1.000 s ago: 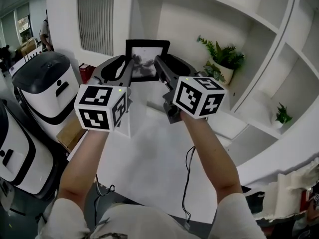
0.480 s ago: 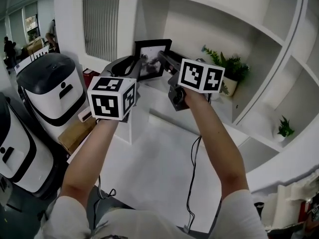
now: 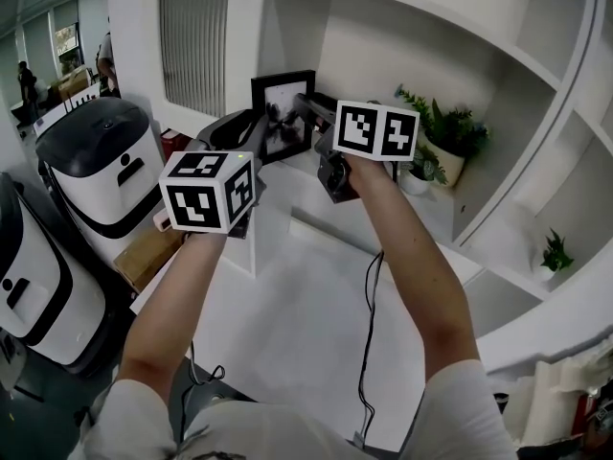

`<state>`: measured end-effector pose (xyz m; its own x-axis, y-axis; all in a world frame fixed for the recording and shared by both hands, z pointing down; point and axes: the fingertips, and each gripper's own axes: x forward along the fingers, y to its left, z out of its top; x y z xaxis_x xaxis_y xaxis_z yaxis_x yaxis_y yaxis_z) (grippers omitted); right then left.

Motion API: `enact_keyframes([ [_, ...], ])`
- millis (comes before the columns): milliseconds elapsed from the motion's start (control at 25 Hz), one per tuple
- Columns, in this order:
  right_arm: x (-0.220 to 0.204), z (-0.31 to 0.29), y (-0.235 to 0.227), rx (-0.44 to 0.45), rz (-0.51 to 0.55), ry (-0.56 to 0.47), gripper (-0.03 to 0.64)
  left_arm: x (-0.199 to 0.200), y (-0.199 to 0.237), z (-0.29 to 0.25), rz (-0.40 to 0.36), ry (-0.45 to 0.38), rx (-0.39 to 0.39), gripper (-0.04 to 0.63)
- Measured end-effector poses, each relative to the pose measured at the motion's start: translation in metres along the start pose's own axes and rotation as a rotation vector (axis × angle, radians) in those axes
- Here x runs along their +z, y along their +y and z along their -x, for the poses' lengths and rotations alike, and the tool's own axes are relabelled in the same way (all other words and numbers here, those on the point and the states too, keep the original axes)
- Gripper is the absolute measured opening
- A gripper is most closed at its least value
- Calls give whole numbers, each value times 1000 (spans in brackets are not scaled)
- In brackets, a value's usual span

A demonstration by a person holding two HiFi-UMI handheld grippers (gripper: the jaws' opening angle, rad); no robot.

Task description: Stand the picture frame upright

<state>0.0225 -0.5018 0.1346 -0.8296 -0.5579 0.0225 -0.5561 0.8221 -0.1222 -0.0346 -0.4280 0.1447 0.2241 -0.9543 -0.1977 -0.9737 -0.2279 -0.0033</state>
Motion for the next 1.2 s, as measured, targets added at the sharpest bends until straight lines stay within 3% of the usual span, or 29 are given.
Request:
enact_keyframes([
  [720, 0, -17, 2, 30, -27, -27, 147, -2, -10, -4, -19, -10, -20, 86],
  [920, 1, -19, 7, 24, 10, -47, 137, -1, -10, -4, -28, -27, 0, 86],
  [1200, 0, -21, 7, 46, -30, -73, 138, 3, -8, -6, -118, -59, 38, 86],
])
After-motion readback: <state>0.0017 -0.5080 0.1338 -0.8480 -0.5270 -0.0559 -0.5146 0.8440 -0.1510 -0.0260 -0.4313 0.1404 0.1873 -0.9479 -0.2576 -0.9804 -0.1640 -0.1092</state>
